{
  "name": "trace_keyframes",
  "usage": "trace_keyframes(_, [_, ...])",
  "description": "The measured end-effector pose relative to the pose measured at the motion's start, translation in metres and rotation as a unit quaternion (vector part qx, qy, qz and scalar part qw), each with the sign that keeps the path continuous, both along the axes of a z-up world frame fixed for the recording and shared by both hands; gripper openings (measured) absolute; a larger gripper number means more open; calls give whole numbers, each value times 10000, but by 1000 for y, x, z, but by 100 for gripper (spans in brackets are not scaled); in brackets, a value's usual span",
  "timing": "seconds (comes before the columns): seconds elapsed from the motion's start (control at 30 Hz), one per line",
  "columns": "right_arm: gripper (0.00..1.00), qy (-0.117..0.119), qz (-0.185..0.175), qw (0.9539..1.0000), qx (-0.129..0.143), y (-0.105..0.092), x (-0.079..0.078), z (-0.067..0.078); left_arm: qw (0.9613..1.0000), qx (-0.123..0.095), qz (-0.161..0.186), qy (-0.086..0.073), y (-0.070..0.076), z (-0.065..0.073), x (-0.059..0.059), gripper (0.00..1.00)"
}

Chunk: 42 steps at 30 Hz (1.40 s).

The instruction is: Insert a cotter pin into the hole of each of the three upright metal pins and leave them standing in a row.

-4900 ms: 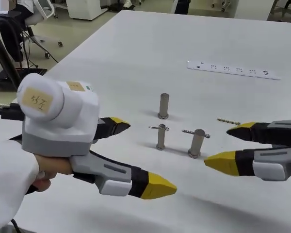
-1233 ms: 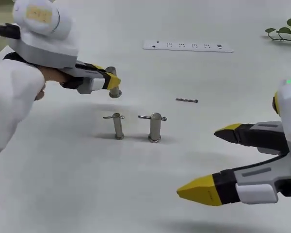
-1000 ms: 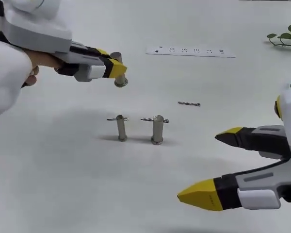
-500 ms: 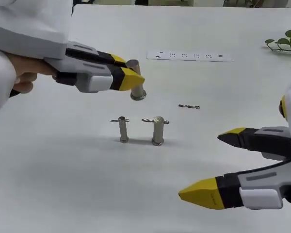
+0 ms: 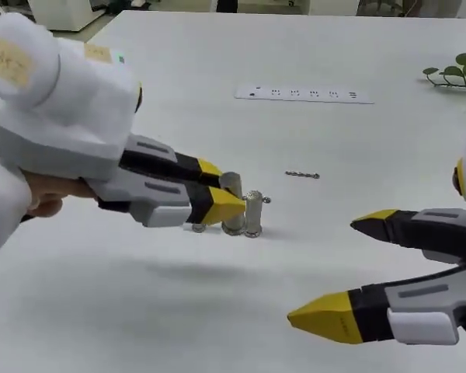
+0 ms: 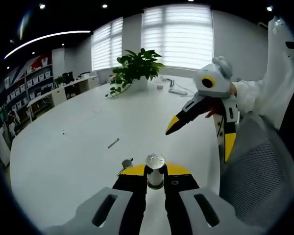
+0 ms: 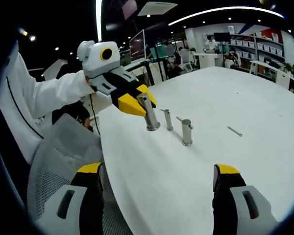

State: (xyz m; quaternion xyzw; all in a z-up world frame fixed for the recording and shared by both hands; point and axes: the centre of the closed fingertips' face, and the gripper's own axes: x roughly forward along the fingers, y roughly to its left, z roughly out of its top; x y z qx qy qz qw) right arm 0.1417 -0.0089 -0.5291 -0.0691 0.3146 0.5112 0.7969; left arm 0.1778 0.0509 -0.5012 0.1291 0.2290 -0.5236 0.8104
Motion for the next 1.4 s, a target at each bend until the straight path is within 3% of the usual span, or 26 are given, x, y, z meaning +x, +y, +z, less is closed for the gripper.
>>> trace_keyframes(0.2, [91,12,-4,10000,2,0,1,0,9998,108,16,192,-5,-24,-8,9])
trace_keyframes(0.43, [90,30,-4,10000,5,1,3,-1,9992,280,41,271,-6,-45,-11,9])
trace_keyframes(0.53, [90,31,-2,10000,-16,1,4,-2,9993,287,18,258,-7,-49,-12,9])
trace_keyframes(0.63, [90,37,7,10000,-32,1,4,-2,9988,483,1,86,-6,-55,-10,9])
trace_keyframes(0.9, [90,86,10,10000,-50,1,1,-5,9992,387,-26,115,-10,-62,-12,9])
trace_keyframes(1.13, [89,87,-5,9999,-76,0,2,-6,9990,358,-49,262,-11,-70,-14,10])
trace_keyframes(1.23, [89,78,-10,9999,-83,-1,3,-6,9989,446,-37,156,-9,-72,-12,10])
trace_keyframes(1.3, [89,83,-18,9999,-88,-2,3,-6,9989,426,2,209,-8,-73,-12,10])
trace_keyframes(1.4, [89,89,-23,9999,-116,-3,4,-7,9990,418,1,156,-8,-71,-12,10])
